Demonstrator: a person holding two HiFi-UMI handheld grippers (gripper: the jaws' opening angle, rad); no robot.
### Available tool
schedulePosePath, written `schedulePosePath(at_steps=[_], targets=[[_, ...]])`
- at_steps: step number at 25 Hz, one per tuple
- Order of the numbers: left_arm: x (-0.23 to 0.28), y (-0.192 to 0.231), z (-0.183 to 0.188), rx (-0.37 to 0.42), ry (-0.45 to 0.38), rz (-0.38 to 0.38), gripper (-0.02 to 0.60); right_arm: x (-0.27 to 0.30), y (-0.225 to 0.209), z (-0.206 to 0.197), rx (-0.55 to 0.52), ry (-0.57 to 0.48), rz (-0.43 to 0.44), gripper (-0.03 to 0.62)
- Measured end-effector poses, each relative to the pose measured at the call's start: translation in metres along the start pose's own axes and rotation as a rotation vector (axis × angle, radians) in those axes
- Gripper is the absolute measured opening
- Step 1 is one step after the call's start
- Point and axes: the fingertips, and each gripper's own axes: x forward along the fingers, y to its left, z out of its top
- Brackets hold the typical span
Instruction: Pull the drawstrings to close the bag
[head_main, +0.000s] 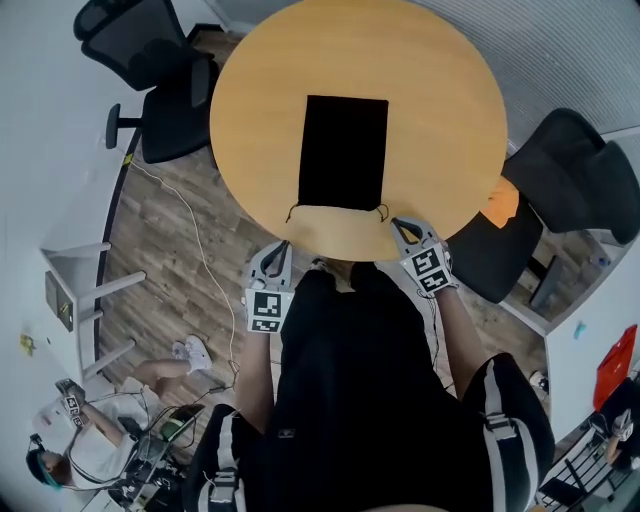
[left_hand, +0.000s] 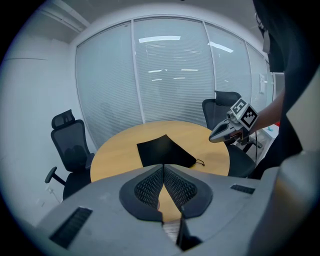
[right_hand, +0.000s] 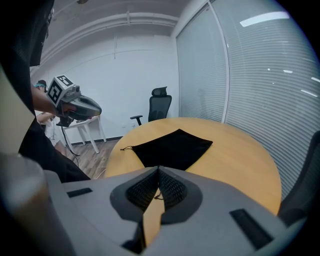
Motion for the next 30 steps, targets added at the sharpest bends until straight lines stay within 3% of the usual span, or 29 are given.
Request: schedulePosePath(at_steps=[14,19,22,25,28,30], targets=[[0.04,0.036,-0.037,-0.034,0.039,-0.063,0.02,0.027,0.019,-0.02,0.084,0.096,-0.055,0.057],[0.071,0.044,-0.067,-0.033,0.084,-0.079,0.02,0.048,0.022,-0.047,0.142,0.182,-0.106,0.055],[0.086,0.053,-0.086,-0.077,0.114,-0.071,0.02,0.06,0.021,-0.066,0.163,0.232,-0.136,0.057],[0.102,0.053,-0.109,-0.116,0.177,-0.121,0.023,0.069,0.015,-0.075,0.183,0.264,-0.177,0.057],[0.112,0.049,-0.133,-0.093,0.245,-0.18,0.118,0.075,0.013,-0.08,0.185,0.291,-0.22,0.057],[0.121,0.049,-0.146,-0.061,0.287,-0.197,0.137,0.08,0.008,-0.08,0.174,0.303,-0.248,0.057]])
